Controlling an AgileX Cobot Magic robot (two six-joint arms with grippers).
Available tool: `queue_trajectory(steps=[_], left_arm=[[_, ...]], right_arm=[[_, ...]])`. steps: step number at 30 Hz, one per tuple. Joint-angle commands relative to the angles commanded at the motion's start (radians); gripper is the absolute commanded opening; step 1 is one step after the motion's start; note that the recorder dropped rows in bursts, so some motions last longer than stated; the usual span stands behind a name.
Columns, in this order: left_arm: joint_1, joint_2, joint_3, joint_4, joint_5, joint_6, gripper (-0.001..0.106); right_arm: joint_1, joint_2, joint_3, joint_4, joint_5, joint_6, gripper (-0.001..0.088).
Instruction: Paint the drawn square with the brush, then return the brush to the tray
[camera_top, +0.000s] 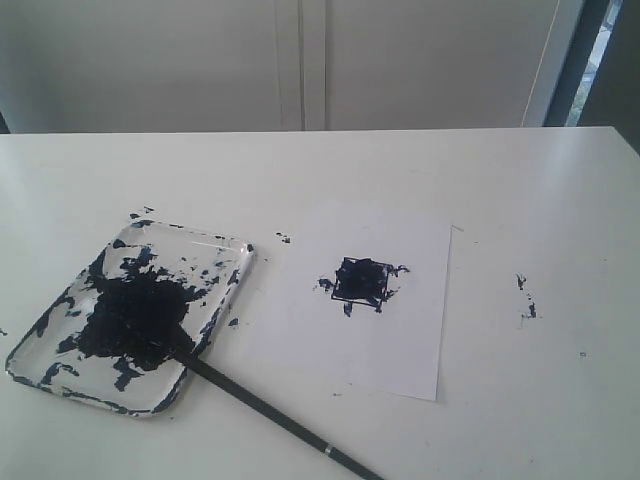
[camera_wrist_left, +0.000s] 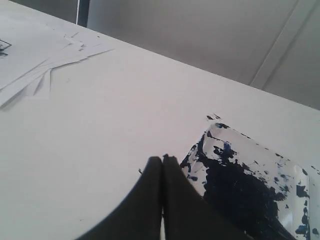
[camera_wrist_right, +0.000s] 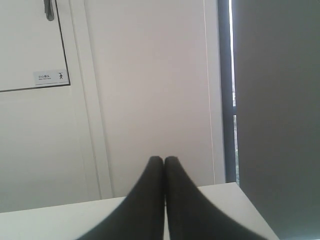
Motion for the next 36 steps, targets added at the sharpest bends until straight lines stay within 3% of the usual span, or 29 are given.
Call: queue_trajectory(steps=[9, 15, 18, 23, 27, 33, 36], left_arm=[[0.0, 0.0, 0.0, -0.009, 0.185, 0.078, 0.0], [0.0, 0.0, 0.0, -0.067, 0.179, 0.353, 0.0], [0.0, 0.0, 0.0, -0.219, 0.135, 0.547, 0.0], [0.0, 0.0, 0.0, -0.611, 0.046, 0.849, 0.0], [0.0, 0.0, 0.0, -0.636, 0.048, 0.844, 0.0], [0.0, 0.0, 0.0, -0.529, 0.175, 0.844, 0.0], [0.0, 0.0, 0.0, -0.522, 0.184, 0.844, 0.0]], right_arm=[[0.0, 0.0, 0.0, 0.0, 0.0, 0.0, 0.0], [0.0, 0.0, 0.0, 0.0, 0.0, 0.0, 0.0], [0.0, 0.0, 0.0, 0.0, 0.0, 0.0, 0.0], [0.0, 0.0, 0.0, 0.0, 0.0, 0.0, 0.0], [0.0, 0.0, 0.0, 0.0, 0.0, 0.0, 0.0], [0.0, 0.0, 0.0, 0.0, 0.0, 0.0, 0.0], [0.0, 0.0, 0.0, 0.0, 0.0, 0.0, 0.0]])
